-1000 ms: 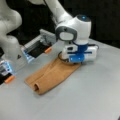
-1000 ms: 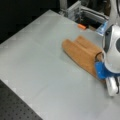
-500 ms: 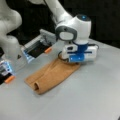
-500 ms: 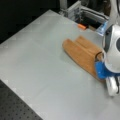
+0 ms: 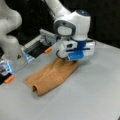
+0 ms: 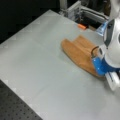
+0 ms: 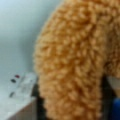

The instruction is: Folding a towel twice

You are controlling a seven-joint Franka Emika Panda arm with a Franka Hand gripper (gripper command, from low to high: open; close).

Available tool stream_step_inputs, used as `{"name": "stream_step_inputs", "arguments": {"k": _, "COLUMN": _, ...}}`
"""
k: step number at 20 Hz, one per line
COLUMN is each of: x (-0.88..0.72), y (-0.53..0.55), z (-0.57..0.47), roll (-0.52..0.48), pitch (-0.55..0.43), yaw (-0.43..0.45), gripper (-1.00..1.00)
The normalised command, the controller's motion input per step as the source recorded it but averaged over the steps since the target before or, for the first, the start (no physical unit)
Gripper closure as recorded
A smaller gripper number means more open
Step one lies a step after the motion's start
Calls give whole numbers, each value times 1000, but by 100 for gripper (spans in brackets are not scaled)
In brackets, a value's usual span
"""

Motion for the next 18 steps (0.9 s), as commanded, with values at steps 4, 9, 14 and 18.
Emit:
{"name": "stream_step_inputs", "arguments": {"k": 4, "x": -212, "y": -466, "z": 188, "roll": 181, "pitch": 110, "yaw": 133, "gripper": 100}}
{"name": "stream_step_inputs", "arguments": {"k": 9, "x": -219, "y": -387, "z": 145, "roll": 237, "pitch": 105, "yaw": 27, "gripper": 100}}
{"name": "stream_step_inputs", "arguments": {"k": 14, "x": -254, "y": -292, "z": 111, "roll": 170, "pitch": 74, "yaw": 17, "gripper": 100}}
{"name": "stream_step_inputs", "arguments": {"k": 18, "x": -267, "y": -273, "z": 101, "roll": 139, "pitch": 39, "yaw": 27, "gripper": 100}}
